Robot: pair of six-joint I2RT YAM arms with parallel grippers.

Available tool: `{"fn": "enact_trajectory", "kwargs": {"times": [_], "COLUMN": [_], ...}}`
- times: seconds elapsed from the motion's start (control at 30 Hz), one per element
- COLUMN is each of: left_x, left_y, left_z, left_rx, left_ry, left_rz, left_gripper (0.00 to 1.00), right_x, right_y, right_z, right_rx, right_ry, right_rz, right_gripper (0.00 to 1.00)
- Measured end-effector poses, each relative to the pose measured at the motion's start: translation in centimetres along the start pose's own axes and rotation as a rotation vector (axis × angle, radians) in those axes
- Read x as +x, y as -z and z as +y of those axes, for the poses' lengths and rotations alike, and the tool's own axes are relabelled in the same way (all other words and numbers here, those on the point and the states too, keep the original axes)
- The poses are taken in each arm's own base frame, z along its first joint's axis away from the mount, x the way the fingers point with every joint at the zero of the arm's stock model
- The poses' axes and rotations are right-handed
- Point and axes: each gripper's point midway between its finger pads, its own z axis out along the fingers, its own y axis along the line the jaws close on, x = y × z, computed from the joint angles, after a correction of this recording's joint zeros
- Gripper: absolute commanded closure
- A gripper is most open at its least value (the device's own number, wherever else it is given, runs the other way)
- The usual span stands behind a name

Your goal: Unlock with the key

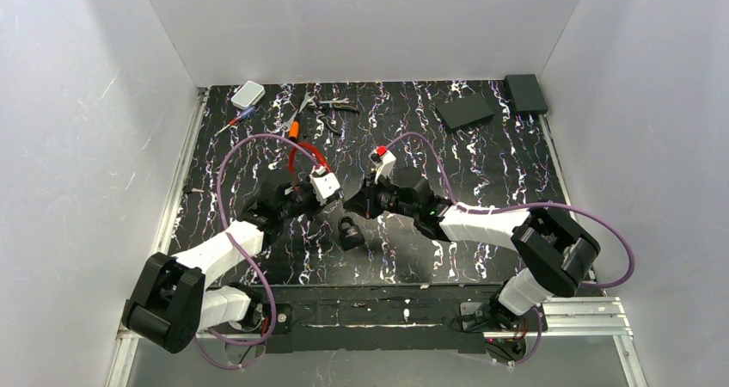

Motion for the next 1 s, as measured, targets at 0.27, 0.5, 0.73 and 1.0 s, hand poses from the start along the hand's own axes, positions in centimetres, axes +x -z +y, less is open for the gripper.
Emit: {"fn": "enact_trajectory", "kwargs": {"times": [0.27, 0.5, 0.73, 1.0], "left_x": [-0.8, -2.6, -4.6, -6.2], "left_y": [0.7, 2.4, 3.4, 4.7], "left_z": [0.2, 0.3, 0.5, 0.5], "left_rx": [-0.019, -0.068, -0.105, -0.137], "left_ry": [-0.016, -0.062, -0.115, -0.158], "left_rz": [-0.027, -0.084, -0.134, -0.186], "left_gripper": [1.0, 1.0, 1.0, 1.0], "right_x": [-0.4, -1.5, -2.5, -3.2], "right_y": [0.0, 0.6, 1.4, 1.9], "right_z": [0.7, 2.5, 4.2, 6.0], "right_rx": [-0.026, -0.079, -0.125, -0.191], "right_ry": [-0.031, -0.063, -0.104, -0.159], "right_rz": [-0.012, -0.037, -0.048, -0.046], "right_gripper": [0.99, 0.99, 0.99, 0.99]}}
